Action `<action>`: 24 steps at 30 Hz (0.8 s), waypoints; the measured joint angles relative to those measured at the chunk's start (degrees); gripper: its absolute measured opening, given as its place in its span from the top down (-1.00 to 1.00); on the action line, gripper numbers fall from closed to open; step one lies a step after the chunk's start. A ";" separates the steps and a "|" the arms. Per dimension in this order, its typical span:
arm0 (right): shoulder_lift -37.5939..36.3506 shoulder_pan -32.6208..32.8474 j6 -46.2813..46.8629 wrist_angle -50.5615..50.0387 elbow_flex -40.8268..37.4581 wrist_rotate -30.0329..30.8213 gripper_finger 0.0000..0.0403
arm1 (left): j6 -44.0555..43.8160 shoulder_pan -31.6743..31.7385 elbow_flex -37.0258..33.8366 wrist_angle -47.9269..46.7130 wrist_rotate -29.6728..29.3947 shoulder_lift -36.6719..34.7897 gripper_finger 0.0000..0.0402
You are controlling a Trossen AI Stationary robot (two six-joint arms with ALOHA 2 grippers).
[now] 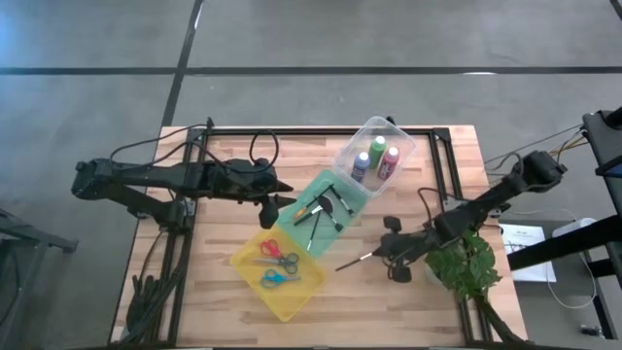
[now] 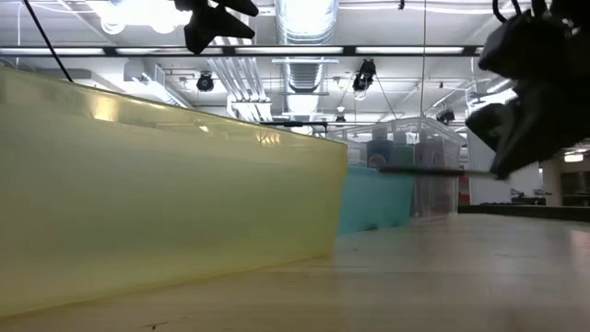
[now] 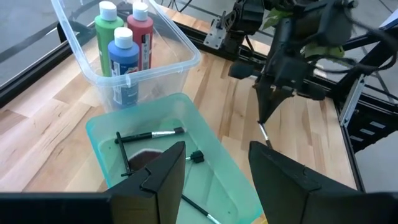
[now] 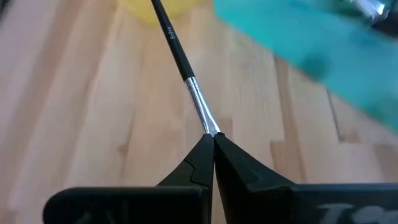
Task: Pick & Place Paint Supplies
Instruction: Put the black eyeshadow brush into the green bin
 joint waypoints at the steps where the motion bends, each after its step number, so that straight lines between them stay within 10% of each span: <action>1: -0.31 0.00 -0.43 0.04 0.55 0.11 0.96 | 0.00 0.00 0.00 -0.02 0.00 0.00 0.08; 24: -0.59 -16.36 -19.59 -1.35 10.03 6.94 0.96 | 0.90 0.00 -0.02 0.44 -0.46 0.00 0.08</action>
